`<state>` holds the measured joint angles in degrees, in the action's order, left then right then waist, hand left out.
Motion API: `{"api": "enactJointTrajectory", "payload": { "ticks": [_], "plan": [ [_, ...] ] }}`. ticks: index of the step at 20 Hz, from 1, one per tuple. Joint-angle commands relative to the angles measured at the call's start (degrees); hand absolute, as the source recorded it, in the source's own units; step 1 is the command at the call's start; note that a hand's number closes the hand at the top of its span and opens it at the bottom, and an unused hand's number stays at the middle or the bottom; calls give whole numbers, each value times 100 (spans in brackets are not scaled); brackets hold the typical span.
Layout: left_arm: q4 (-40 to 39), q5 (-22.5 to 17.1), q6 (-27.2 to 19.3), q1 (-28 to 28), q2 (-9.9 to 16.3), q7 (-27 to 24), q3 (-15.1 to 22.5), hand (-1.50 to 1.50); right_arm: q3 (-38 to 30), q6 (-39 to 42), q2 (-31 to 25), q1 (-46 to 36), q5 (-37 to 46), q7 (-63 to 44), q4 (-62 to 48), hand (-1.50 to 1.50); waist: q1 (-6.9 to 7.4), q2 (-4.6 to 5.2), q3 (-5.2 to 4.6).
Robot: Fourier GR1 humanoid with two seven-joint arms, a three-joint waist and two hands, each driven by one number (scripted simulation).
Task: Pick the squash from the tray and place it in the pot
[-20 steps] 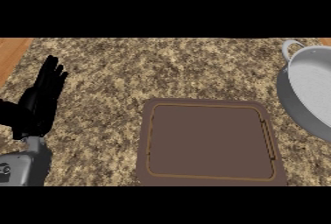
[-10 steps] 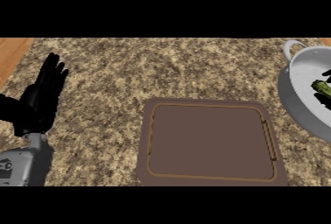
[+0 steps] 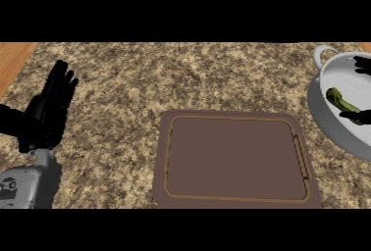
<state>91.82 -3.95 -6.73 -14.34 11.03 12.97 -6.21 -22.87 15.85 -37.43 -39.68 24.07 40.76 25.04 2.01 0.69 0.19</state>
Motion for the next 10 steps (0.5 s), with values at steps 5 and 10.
{"api": "enactJointTrajectory", "payload": {
  "ticks": [5,10],
  "plan": [
    [234,78,-104,-33,-76,171,103,0,-902,1388,-917,-415,-889,16,-1087,-150,21,18,10],
    [109,-54,53,-38,26,19,-47,0,-990,1986,-1514,-251,-986,135,-1328,-150,37,53,18]
  ]
}}
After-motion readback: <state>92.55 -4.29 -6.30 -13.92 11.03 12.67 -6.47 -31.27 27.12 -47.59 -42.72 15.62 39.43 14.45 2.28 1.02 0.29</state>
